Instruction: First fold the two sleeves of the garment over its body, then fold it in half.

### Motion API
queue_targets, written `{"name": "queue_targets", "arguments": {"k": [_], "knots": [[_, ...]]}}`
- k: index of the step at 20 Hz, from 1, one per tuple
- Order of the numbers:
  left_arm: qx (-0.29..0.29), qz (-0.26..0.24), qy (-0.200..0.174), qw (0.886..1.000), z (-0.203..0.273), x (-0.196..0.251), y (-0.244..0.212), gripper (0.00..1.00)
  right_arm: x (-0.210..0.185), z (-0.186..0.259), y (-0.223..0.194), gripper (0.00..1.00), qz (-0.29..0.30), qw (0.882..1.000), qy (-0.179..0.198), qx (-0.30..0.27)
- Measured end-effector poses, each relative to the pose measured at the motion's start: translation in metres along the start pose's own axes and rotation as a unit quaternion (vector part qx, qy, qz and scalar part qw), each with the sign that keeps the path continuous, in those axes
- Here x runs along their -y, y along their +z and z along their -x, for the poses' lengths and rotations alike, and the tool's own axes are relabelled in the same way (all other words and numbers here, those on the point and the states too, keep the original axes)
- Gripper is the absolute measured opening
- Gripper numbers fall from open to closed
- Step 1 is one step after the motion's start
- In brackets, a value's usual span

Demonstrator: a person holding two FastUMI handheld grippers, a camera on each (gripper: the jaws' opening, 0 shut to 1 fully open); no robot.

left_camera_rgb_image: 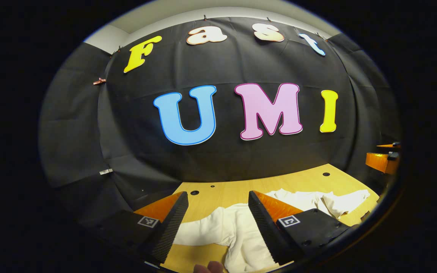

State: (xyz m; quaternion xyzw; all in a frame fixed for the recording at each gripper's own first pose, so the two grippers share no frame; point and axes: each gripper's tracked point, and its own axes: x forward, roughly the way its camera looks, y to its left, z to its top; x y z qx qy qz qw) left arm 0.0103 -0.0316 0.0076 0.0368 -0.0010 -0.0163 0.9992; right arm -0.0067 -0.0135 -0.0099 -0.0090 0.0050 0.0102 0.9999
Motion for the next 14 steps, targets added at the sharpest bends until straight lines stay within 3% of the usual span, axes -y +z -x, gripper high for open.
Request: {"name": "queue_targets", "arguments": {"k": [7, 14], "knots": [[-0.009, -0.007, -0.015, 1.0, -0.001, 0.019, -0.004, 0.98, 0.033, -0.002, -0.018, 0.97, -0.003, 0.999, -0.03, -0.022], [-0.021, -0.031, -0.016, 0.999, 0.0, 0.033, -0.008, 0.98, 0.138, -0.011, -0.086, 0.97, 0.006, 0.986, -0.123, -0.108]]}}
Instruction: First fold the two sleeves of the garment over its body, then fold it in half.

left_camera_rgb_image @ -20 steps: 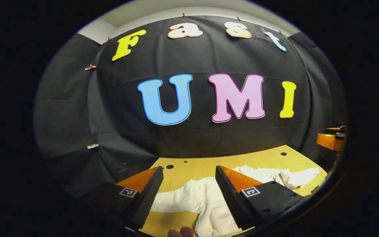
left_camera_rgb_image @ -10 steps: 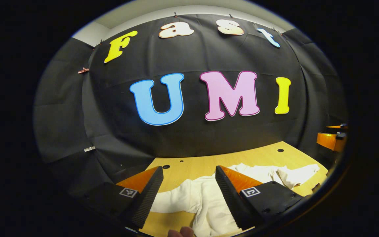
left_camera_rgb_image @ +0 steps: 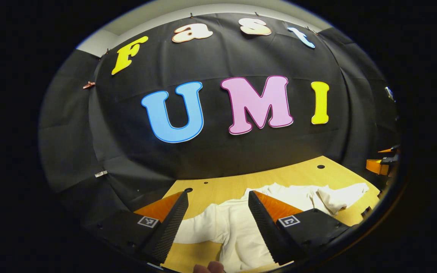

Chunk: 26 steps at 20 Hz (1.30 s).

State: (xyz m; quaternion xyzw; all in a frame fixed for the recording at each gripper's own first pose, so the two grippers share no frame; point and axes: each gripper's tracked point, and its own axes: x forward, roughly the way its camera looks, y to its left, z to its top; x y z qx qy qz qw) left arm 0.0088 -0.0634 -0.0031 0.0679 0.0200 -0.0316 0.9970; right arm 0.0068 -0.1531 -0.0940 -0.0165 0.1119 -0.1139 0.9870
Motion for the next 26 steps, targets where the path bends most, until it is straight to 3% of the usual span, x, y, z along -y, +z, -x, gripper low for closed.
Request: {"name": "queue_targets", "arguments": {"k": [5, 13, 18, 26], "knots": [[-0.022, -0.001, 0.004, 1.0, -0.001, 0.007, -0.011, 0.98, 0.066, -0.033, -0.057, 0.98, -0.012, 0.996, -0.057, -0.063], [-0.046, -0.017, 0.016, 0.999, -0.001, 0.015, -0.016, 0.98, 0.132, -0.098, -0.132, 0.98, -0.053, 0.982, -0.099, -0.151], [-0.059, -0.031, 0.034, 0.997, 0.005, 0.008, -0.023, 0.98, 0.144, -0.134, -0.184, 0.98, -0.046, 0.971, -0.113, -0.207], [-0.082, -0.027, 0.054, 0.995, 0.015, 0.004, -0.032, 0.98, 0.155, -0.158, -0.216, 0.98, -0.065, 0.963, -0.109, -0.239]]}}
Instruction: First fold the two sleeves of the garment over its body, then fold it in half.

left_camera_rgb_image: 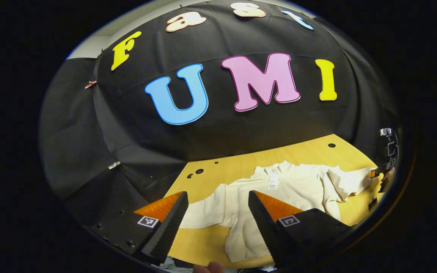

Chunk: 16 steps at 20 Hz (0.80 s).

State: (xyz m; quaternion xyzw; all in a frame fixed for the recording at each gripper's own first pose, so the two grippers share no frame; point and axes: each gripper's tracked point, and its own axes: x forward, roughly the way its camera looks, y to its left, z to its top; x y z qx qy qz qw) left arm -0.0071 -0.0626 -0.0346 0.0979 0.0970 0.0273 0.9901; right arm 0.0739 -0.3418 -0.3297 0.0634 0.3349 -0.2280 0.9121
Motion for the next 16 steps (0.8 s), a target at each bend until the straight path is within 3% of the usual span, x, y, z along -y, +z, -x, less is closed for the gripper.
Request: {"name": "queue_targets", "arguments": {"k": [3, 5, 7, 9, 12, 14, 16], "knots": [[0.0, -0.001, 0.001, 1.0, 0.002, 0.003, 0.001, 0.98, 0.004, 0.0, 0.0, 0.96, -0.029, 0.999, 0.011, 0.007], [-0.001, 0.002, -0.003, 1.0, 0.001, 0.006, 0.0, 0.98, 0.001, 0.001, 0.0, 0.94, -0.011, 1.0, 0.022, 0.008], [-0.002, 0.008, -0.007, 1.0, 0.0, 0.01, 0.0, 0.98, -0.005, 0.0, -0.003, 0.74, -0.005, 1.0, 0.03, 0.004], [0.0, 0.011, -0.01, 1.0, 0.001, 0.01, 0.001, 0.99, -0.009, 0.003, -0.005, 0.3, -0.013, 1.0, 0.025, -0.004], [-0.001, 0.015, -0.015, 1.0, 0.002, 0.01, -0.002, 0.99, -0.011, 0.004, -0.004, 0.16, -0.033, 0.999, 0.027, -0.013], [0.0, 0.015, -0.018, 1.0, 0.002, 0.009, -0.003, 0.99, -0.017, 0.01, -0.002, 0.14, -0.07, 0.996, 0.043, -0.025], [0.001, 0.016, -0.021, 1.0, 0.003, 0.008, -0.004, 0.99, -0.009, 0.019, 0.009, 0.13, -0.079, 0.996, 0.034, -0.004]]}}
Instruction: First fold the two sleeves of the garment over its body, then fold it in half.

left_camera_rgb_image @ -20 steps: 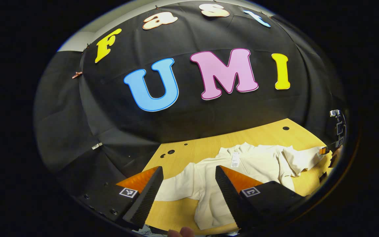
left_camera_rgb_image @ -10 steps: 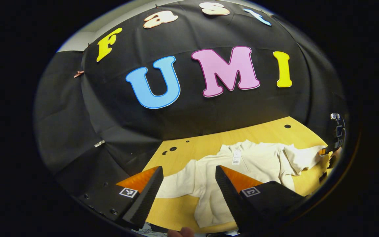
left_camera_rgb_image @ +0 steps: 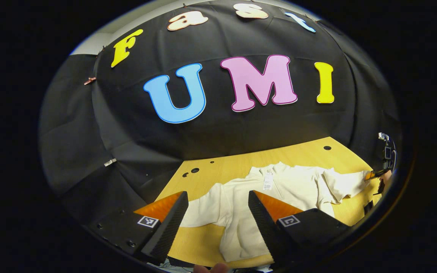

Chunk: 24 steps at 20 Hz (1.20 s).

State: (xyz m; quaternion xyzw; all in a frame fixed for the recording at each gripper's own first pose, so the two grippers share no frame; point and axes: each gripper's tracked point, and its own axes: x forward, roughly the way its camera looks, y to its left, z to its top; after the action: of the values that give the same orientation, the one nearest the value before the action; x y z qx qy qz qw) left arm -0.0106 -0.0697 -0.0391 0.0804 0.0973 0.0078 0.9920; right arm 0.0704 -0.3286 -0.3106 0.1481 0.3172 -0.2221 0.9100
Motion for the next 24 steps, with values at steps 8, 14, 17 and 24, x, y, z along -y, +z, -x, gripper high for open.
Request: {"name": "queue_targets", "arguments": {"k": [8, 14, 17, 24], "knots": [[0.014, 0.014, -0.017, 1.0, -0.005, -0.011, 0.001, 0.98, -0.018, 0.071, 0.023, 0.13, 0.029, 0.998, 0.006, 0.061], [0.028, 0.017, -0.038, 0.999, -0.008, -0.02, 0.001, 0.98, -0.059, 0.13, 0.018, 0.12, 0.041, 0.994, 0.033, 0.091], [0.032, 0.022, -0.044, 0.998, -0.009, -0.031, -0.001, 0.98, -0.094, 0.158, 0.021, 0.12, 0.043, 0.992, 0.056, 0.109], [0.029, 0.04, -0.036, 0.998, -0.013, -0.076, -0.018, 0.98, -0.206, 0.199, 0.029, 0.12, 0.031, 0.981, 0.126, 0.141]]}}
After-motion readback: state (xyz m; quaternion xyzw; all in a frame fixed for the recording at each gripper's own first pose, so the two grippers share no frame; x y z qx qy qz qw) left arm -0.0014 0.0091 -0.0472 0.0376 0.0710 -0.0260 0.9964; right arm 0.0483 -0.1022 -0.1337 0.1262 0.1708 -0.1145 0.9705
